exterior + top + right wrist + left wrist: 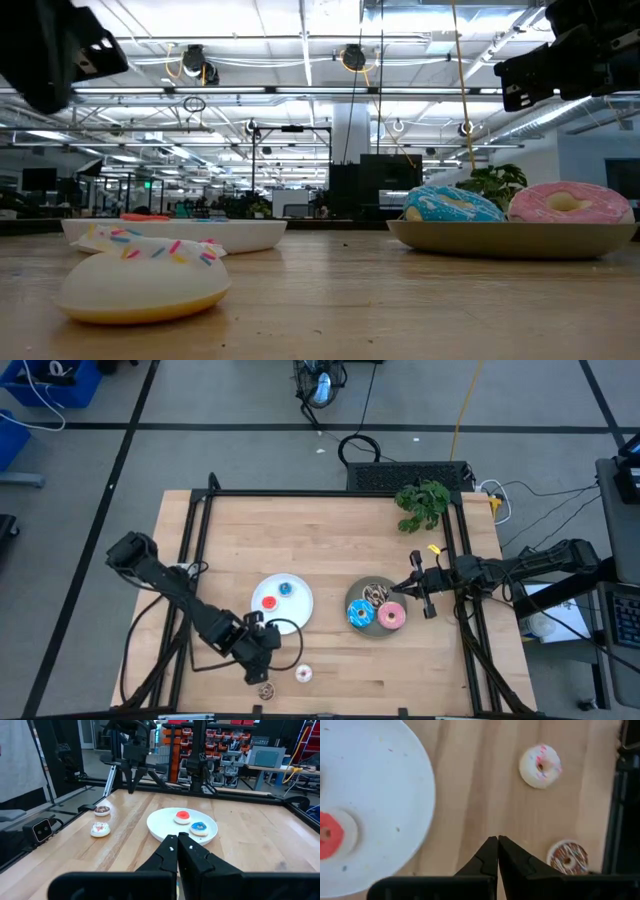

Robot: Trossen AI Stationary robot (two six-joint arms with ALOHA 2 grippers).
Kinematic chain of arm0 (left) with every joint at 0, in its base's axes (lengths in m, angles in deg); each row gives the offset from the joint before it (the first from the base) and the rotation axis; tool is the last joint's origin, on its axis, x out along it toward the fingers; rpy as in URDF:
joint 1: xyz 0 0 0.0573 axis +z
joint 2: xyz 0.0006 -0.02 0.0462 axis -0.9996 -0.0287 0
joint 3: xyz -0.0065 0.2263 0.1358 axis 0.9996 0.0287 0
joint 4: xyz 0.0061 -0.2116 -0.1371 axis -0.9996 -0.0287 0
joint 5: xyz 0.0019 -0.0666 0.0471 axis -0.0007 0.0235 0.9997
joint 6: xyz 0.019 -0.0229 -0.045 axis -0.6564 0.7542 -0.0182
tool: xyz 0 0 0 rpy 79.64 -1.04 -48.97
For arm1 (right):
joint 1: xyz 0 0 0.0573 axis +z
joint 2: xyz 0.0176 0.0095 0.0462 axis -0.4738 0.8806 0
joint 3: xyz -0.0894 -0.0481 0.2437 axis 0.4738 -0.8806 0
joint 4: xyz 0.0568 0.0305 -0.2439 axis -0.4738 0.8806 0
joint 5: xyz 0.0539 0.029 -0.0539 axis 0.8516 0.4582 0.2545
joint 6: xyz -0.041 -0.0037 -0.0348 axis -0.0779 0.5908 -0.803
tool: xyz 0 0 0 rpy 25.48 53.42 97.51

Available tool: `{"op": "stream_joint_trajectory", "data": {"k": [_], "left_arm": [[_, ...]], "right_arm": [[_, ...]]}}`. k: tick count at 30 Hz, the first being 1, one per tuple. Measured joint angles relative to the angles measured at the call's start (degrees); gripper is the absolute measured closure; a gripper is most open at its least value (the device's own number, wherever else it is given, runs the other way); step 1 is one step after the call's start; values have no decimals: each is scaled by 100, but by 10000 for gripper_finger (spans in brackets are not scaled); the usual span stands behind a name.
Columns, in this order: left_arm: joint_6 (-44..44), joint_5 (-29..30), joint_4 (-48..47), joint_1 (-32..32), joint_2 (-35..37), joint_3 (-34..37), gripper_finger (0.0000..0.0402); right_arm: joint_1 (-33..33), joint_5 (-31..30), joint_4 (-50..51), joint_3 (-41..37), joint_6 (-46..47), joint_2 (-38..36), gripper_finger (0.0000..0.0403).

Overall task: Pick & Place donuts
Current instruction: Put the small brown donut on the white plate

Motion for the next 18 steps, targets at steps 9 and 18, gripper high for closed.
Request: {"op": "stream_joint_trajectory", "data": {"k": [9,18], "left_arm": [[-584,-287,774,-227,-503,-237,396],[-583,-104,-943,-605,-1954,-2417,390]], "right_arm": [[0,0,-36,0,-166,2,403],[0,0,-104,0,-182,22,403]]}}
